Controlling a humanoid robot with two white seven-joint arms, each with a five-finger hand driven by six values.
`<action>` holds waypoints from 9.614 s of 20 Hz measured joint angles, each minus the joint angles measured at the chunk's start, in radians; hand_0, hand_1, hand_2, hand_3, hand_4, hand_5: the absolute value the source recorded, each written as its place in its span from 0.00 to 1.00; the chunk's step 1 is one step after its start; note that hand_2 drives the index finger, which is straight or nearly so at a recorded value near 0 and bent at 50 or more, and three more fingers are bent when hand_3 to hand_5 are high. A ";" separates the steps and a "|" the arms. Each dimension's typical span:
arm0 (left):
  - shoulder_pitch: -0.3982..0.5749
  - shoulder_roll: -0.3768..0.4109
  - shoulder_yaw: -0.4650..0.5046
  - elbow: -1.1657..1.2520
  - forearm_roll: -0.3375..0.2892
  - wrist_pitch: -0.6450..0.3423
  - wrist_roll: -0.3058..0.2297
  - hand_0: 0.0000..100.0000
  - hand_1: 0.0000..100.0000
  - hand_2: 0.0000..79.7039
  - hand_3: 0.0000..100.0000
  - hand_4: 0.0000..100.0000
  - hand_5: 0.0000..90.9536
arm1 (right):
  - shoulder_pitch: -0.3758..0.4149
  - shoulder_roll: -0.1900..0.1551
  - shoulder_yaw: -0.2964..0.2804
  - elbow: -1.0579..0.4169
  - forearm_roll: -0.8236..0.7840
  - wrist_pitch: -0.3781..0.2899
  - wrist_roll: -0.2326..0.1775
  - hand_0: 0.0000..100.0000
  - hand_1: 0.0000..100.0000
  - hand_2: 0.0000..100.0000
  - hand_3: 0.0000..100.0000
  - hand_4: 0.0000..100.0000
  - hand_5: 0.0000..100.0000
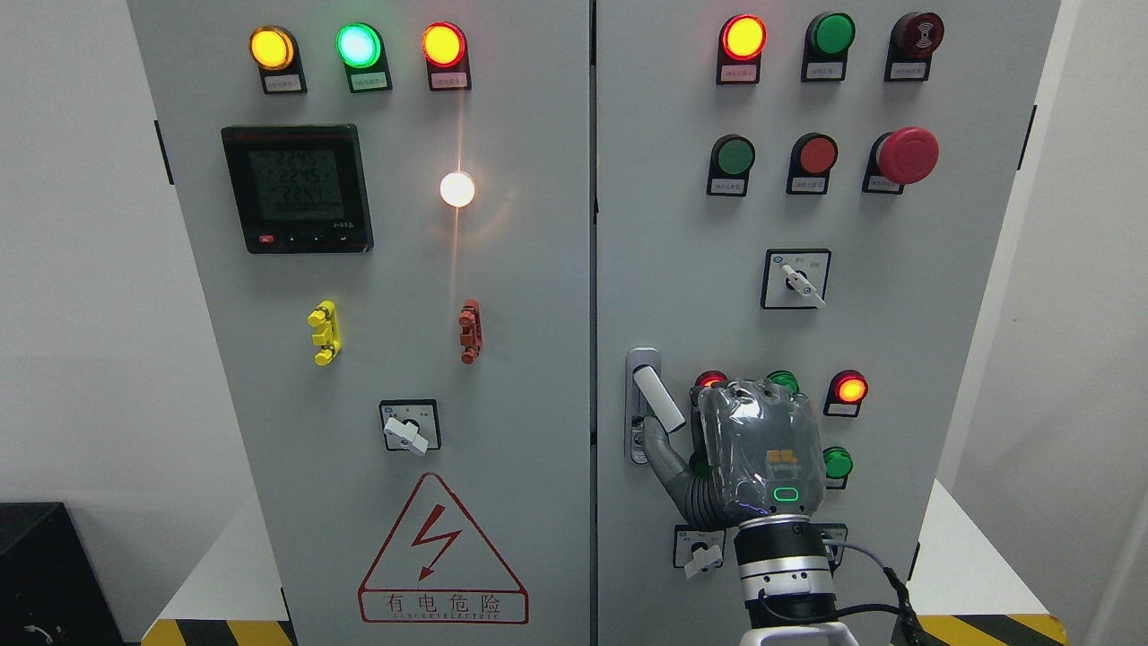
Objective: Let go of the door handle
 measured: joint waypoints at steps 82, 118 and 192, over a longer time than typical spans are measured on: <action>0.000 0.000 0.000 0.000 0.000 0.000 0.000 0.12 0.56 0.00 0.00 0.00 0.00 | 0.000 -0.009 -0.032 -0.022 -0.007 0.007 -0.011 0.62 0.43 0.93 1.00 1.00 1.00; 0.000 0.000 0.000 0.000 0.000 0.000 0.000 0.12 0.56 0.00 0.00 0.00 0.00 | 0.000 -0.006 -0.035 -0.025 -0.010 0.004 -0.002 0.64 0.37 0.91 1.00 1.00 1.00; 0.000 0.000 0.000 0.000 0.000 0.000 0.000 0.12 0.56 0.00 0.00 0.00 0.00 | 0.303 -0.006 -0.432 -0.275 -0.355 -0.733 -0.077 0.43 0.18 0.00 0.00 0.00 0.00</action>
